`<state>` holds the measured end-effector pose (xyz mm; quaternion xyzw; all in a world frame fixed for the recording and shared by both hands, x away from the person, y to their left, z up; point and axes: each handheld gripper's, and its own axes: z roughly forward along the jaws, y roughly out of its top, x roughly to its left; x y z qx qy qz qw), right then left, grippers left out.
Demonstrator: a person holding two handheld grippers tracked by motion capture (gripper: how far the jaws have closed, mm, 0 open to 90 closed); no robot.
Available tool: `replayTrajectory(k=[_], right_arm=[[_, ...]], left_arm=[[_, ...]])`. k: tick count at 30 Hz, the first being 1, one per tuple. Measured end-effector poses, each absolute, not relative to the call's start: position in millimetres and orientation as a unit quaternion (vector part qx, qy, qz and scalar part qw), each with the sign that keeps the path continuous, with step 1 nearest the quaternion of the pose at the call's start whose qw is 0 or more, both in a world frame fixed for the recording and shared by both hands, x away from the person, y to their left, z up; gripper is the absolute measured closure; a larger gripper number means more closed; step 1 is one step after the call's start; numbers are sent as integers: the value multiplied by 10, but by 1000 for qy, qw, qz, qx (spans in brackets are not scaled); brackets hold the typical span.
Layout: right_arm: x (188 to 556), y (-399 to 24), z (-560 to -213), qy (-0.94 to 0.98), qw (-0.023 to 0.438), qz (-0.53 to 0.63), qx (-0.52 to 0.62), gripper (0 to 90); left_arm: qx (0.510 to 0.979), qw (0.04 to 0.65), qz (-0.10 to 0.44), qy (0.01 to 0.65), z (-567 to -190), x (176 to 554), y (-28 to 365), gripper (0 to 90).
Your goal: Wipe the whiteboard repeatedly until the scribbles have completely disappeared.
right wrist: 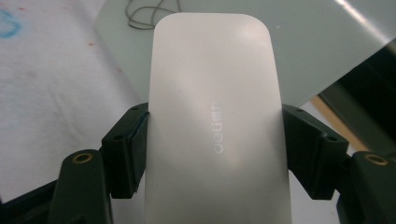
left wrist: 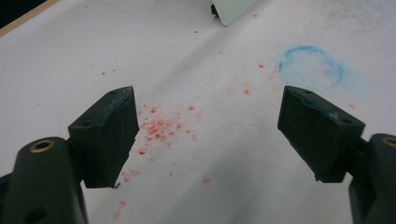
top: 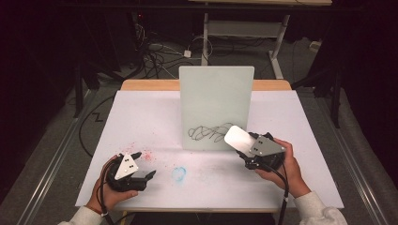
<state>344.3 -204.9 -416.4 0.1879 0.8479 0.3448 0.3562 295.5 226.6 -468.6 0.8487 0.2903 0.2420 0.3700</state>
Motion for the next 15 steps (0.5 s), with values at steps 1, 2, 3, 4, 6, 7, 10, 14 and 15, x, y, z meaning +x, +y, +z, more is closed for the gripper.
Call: replayTrajectory(k=[1, 2, 3, 4, 6, 7, 10, 14, 15], right_arm=[[3445, -2036, -4164, 844, 369, 341, 185, 314], [3449, -2021, -4165, 841, 380, 339, 185, 314], [3457, -2006, -4163, 837, 389, 338, 183, 314], [3466, -1986, -4162, 834, 398, 337, 183, 314], [3485, -1943, -4168, 828, 421, 328, 175, 314], [3495, -1921, -4175, 826, 432, 320, 171, 314], [3530, -1860, -4208, 817, 457, 312, 163, 314], [3583, -1758, -4279, 817, 477, 286, 152, 314], [3589, -1734, -4300, 816, 477, 287, 152, 314]], left_arm=[[850, 369, 246, 286, -4687, 2957, 2265, 194], [850, 368, 245, 286, -4691, 2955, 2265, 194], [850, 368, 245, 286, -4693, 2951, 2266, 194], [850, 367, 240, 291, -4695, 2943, 2266, 194], [850, 368, 245, 287, -4689, 2950, 2273, 194], [850, 368, 244, 287, -4689, 2952, 2273, 194], [851, 369, 234, 290, -4698, 2951, 2259, 201], [853, 367, 234, 287, -4702, 2949, 2256, 201], [853, 368, 233, 288, -4702, 2949, 2260, 201]])
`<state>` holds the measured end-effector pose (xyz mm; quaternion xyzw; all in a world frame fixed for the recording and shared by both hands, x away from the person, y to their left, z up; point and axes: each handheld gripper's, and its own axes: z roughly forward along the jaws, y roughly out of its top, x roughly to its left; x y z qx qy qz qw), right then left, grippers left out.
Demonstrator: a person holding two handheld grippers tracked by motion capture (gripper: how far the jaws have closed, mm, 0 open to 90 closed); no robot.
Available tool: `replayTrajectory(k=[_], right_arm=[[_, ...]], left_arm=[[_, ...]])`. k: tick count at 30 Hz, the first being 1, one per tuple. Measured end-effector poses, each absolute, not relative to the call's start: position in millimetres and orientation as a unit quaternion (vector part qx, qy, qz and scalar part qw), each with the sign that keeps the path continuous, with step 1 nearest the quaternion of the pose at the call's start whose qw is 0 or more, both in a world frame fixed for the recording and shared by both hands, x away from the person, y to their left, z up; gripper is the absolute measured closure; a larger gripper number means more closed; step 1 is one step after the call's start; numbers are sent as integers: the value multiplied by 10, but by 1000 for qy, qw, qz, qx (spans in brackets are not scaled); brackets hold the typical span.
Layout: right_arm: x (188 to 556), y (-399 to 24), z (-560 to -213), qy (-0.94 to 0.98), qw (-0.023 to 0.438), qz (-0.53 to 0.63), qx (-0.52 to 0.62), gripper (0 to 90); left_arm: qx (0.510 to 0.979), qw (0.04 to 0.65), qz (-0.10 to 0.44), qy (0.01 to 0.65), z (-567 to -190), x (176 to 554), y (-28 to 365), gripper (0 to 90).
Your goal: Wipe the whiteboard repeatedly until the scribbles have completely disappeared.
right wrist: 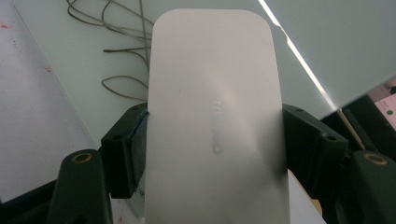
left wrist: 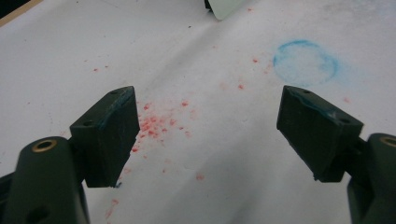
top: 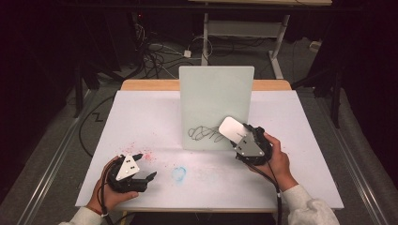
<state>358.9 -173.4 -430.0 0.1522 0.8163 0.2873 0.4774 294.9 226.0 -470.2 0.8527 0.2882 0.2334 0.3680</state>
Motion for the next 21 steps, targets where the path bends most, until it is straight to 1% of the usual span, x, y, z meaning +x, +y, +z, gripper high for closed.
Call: replayTrajectory(k=[10, 12, 21], right_arm=[[3665, -1482, -4513, 832, 478, 257, 120, 314], [3653, -1443, -4554, 830, 492, 243, 103, 314], [3607, -1425, -4672, 838, 484, 233, 92, 314]], left_arm=[[855, 365, 236, 284, -4705, 2952, 2259, 201], [855, 365, 231, 288, -4711, 2952, 2260, 201], [856, 362, 232, 288, -4711, 2947, 2251, 201]])
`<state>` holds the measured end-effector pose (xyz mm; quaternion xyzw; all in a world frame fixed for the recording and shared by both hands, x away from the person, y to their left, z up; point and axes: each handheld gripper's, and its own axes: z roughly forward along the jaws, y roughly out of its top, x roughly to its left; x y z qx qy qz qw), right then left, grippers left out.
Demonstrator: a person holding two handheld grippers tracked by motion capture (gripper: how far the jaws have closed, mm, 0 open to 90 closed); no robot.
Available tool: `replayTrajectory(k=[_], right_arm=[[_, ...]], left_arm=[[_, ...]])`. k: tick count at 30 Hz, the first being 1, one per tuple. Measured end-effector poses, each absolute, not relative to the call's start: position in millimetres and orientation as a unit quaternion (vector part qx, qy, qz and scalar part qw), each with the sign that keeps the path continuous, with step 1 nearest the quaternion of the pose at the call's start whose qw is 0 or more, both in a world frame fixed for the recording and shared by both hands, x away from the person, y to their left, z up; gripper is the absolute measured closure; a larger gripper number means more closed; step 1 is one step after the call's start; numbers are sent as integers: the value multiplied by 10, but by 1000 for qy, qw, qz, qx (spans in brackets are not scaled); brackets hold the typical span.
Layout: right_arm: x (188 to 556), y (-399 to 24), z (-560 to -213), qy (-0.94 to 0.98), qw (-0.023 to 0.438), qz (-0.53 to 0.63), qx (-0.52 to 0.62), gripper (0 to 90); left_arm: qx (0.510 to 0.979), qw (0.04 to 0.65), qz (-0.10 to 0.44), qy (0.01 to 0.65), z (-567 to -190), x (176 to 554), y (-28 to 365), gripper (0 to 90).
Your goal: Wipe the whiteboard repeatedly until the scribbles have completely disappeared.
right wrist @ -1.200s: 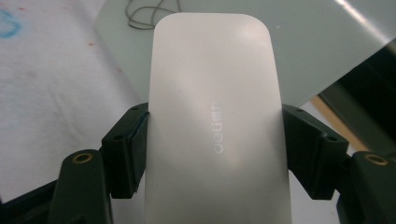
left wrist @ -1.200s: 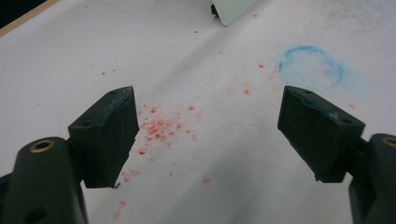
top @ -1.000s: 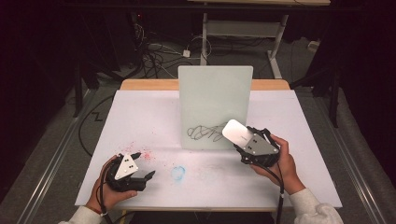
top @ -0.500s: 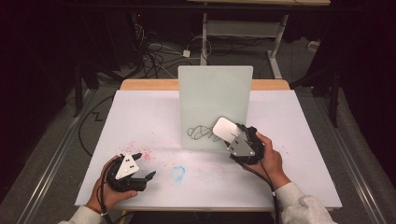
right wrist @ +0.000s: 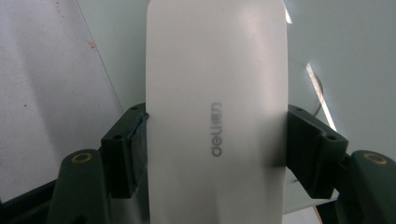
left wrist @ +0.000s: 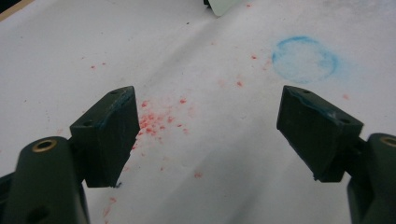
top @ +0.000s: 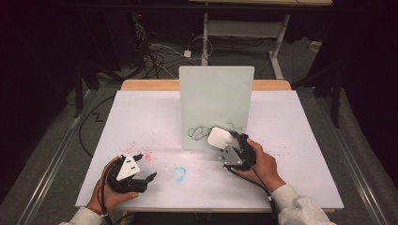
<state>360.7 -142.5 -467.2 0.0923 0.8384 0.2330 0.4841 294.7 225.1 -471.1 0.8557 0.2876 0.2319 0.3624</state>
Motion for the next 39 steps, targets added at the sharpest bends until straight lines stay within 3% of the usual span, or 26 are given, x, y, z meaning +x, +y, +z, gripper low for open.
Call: replayTrajectory(k=[12, 24, 34, 39], right_arm=[[3697, -1776, -4429, 804, 516, 254, 152, 314], [3612, -1491, -4752, 836, 490, 227, 94, 311], [3633, -1120, -4823, 843, 491, 210, 67, 303], [3637, -1138, -4800, 848, 483, 209, 68, 307]], left_arm=[[855, 364, 232, 289, -4708, 2940, 2260, 201], [856, 363, 229, 286, -4711, 2952, 2243, 201], [859, 361, 227, 282, -4720, 2962, 2228, 201], [857, 364, 229, 284, -4710, 2948, 2252, 201]])
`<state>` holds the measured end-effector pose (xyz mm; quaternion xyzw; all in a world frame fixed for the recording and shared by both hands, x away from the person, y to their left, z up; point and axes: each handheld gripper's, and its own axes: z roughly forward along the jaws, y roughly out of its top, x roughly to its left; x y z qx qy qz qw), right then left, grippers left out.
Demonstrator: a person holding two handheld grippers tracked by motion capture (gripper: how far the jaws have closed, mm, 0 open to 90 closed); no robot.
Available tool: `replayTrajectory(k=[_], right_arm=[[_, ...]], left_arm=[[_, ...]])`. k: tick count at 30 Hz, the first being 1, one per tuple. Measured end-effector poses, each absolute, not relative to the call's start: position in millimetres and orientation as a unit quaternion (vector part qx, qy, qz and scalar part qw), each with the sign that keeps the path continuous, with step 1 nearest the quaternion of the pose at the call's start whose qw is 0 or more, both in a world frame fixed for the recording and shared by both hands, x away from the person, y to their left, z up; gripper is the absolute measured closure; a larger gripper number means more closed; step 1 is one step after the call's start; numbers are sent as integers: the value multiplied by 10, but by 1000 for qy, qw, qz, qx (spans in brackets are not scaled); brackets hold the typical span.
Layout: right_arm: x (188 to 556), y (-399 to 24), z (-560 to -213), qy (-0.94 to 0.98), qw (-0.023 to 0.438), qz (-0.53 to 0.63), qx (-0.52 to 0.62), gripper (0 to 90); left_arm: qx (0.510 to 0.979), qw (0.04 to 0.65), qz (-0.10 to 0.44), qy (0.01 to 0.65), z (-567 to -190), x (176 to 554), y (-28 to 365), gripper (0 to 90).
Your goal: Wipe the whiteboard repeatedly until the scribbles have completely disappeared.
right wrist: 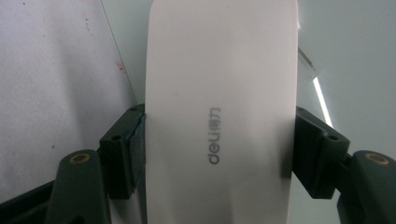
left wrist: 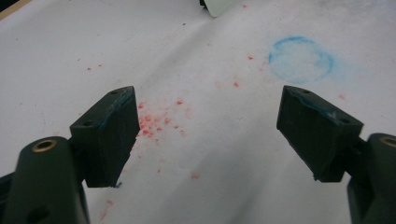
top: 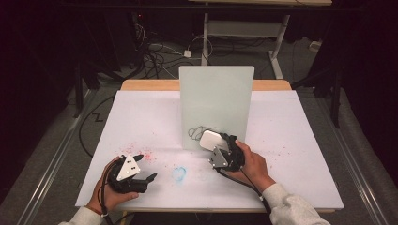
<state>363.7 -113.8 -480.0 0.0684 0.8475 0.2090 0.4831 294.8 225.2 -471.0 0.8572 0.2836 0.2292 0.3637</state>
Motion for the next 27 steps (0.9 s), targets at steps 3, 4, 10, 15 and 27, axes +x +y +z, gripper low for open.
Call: replayTrajectory(k=[3, 4, 10, 15, 27], right_arm=[[3640, -1202, -4784, 846, 484, 209, 75, 307], [3641, -1232, -4778, 846, 484, 208, 77, 307], [3643, -1423, -4746, 844, 488, 203, 93, 308], [3642, -1578, -4728, 840, 496, 192, 104, 307], [3642, -1568, -4750, 835, 507, 187, 99, 306]], left_arm=[[857, 363, 230, 284, -4710, 2940, 2261, 201], [857, 362, 231, 284, -4710, 2936, 2262, 201], [856, 362, 238, 281, -4700, 2929, 2274, 201], [856, 362, 238, 281, -4700, 2930, 2274, 201], [858, 361, 237, 279, -4699, 2937, 2256, 201]])
